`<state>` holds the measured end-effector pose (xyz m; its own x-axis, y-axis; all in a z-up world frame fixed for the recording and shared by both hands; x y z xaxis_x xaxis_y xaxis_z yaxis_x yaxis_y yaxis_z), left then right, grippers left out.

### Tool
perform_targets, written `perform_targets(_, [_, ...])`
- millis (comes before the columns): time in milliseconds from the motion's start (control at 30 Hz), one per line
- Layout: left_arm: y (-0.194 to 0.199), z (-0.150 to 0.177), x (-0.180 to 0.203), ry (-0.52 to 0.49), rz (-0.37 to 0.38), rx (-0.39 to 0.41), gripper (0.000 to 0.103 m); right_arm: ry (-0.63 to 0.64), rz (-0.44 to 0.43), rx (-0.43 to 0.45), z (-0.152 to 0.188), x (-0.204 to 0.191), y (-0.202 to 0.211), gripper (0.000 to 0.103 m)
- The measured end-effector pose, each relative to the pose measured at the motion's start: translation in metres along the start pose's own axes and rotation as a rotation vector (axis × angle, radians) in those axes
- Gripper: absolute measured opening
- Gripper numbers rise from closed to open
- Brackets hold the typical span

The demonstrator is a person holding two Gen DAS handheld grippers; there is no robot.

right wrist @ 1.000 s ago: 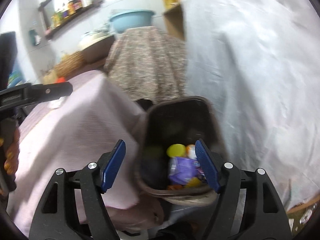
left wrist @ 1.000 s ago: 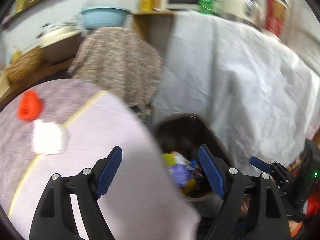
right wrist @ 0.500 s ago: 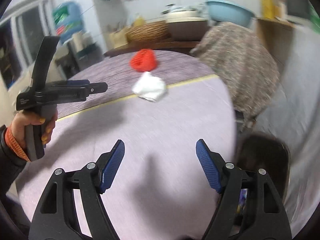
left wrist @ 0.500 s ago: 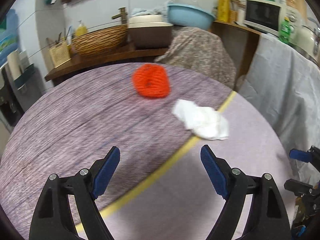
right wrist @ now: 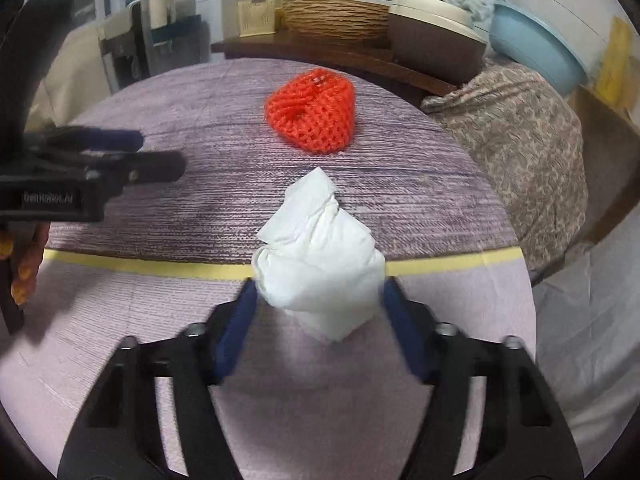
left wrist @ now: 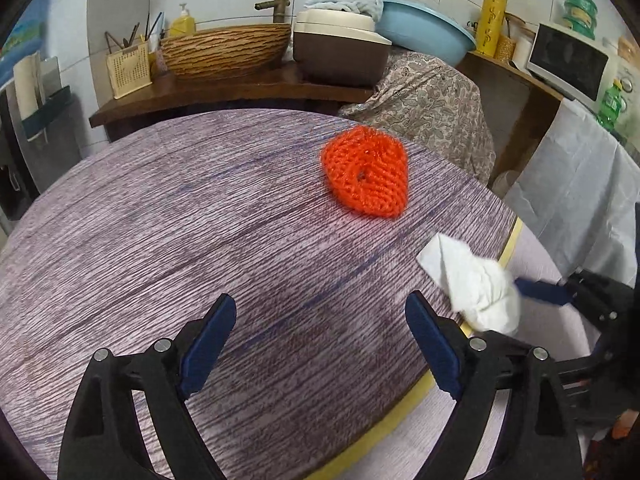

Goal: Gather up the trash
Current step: 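Grasp the white tissue with the right gripper while the left grasps the red mesh net, then carry the tissue and red mesh net to the black bin and release both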

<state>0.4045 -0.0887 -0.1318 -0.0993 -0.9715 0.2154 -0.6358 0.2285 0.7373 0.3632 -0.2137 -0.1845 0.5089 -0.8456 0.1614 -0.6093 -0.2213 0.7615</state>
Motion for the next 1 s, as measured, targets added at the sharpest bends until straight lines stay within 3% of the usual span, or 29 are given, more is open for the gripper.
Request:
perform_targets(67, [-0.007,-0.008,0.007,-0.015,0.007,0.007,0.086,0.010,-0.003,-0.012,0.002,0.000,-0.002,0.028])
perform_targets(133, [-0.014,-0.016,0.016,-0.033,0.006,0.020,0.089,-0.001,-0.002,0.012,0.002,0.002,0.004,0.018])
perform_targets(300, [-0.041,-0.039,0.036,-0.055,-0.023,0.027,0.092,-0.017,0.006,0.073,0.013,0.004,0.036,0.016])
perform_targets(600, [-0.090,-0.059,0.064,-0.124,-0.147,0.008,0.095,-0.089,0.005,0.125,0.052,0.004,0.083,0.016])
perform_targets(667, [-0.094,-0.062,0.070,-0.157,-0.166,0.027,0.083,-0.093,0.017,0.143,0.060,0.002,0.093,0.016])
perform_targets(733, [-0.095,-0.061,0.076,-0.194,-0.184,0.034,0.050,-0.111,0.023,0.158,0.069,0.001,0.101,0.016])
perform_targets(800, [-0.089,-0.058,0.083,-0.215,-0.176,0.048,0.039,-0.144,0.027,0.178,0.079,0.003,0.109,0.016])
perform_targets(1000, [-0.048,-0.038,0.113,-0.280,-0.092,0.132,0.033,-0.249,0.038,0.222,0.102,0.010,0.119,0.016])
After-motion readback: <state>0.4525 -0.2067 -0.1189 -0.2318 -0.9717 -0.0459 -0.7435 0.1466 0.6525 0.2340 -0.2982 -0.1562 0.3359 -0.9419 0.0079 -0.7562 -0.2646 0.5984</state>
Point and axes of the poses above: each gripper's, at about its wrist camera, not at the fingertips, and y roughly against the way its jaws point, x to its right, z to its underside, the point moved 10 cm from there along -y, roughly the way its jaws point, and after that the axes turned 10 degrees about y, right-handed, at the moved point
